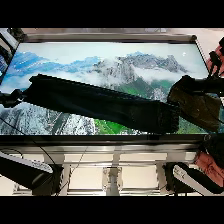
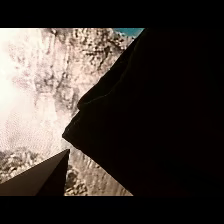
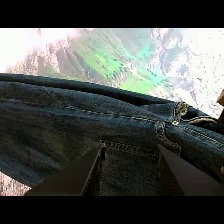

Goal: Fold the clothes and pants, and hang the long-sleeved shirts on hangers.

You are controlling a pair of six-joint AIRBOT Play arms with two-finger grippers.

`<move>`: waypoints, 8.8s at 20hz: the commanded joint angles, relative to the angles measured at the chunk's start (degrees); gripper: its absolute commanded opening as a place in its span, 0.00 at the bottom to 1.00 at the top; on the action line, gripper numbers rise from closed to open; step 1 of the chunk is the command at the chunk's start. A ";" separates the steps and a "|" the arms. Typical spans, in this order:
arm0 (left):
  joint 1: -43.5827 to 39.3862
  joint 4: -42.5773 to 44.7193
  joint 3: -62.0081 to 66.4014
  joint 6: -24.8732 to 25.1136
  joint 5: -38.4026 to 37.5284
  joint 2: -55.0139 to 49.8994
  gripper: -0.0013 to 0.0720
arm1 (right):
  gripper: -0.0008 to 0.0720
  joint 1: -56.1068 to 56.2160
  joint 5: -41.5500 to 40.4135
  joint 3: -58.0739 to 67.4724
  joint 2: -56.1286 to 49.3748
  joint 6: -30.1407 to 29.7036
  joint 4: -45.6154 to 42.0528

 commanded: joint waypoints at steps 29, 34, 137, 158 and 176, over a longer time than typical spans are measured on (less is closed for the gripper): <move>-5.68 32.98 0.15 17.94 -9.33 30.08 0.08 | 0.54 0.07 3.76 0.07 0.02 0.13 1.70; -17.77 21.64 0.13 26.71 -24.48 32.11 0.08 | 0.54 0.07 6.03 0.04 0.02 0.02 1.68; -9.05 -3.58 -34.23 31.80 -14.36 19.43 0.75 | 0.85 46.49 -1.92 19.87 -41.88 -14.47 15.89; -15.30 7.13 -18.32 23.63 -22.71 11.69 0.83 | 0.85 46.49 -1.42 19.87 -41.88 -14.43 16.61; -22.62 6.71 -14.93 20.83 -28.44 9.18 0.08 | 0.84 46.49 -3.74 19.87 -41.90 -14.03 14.16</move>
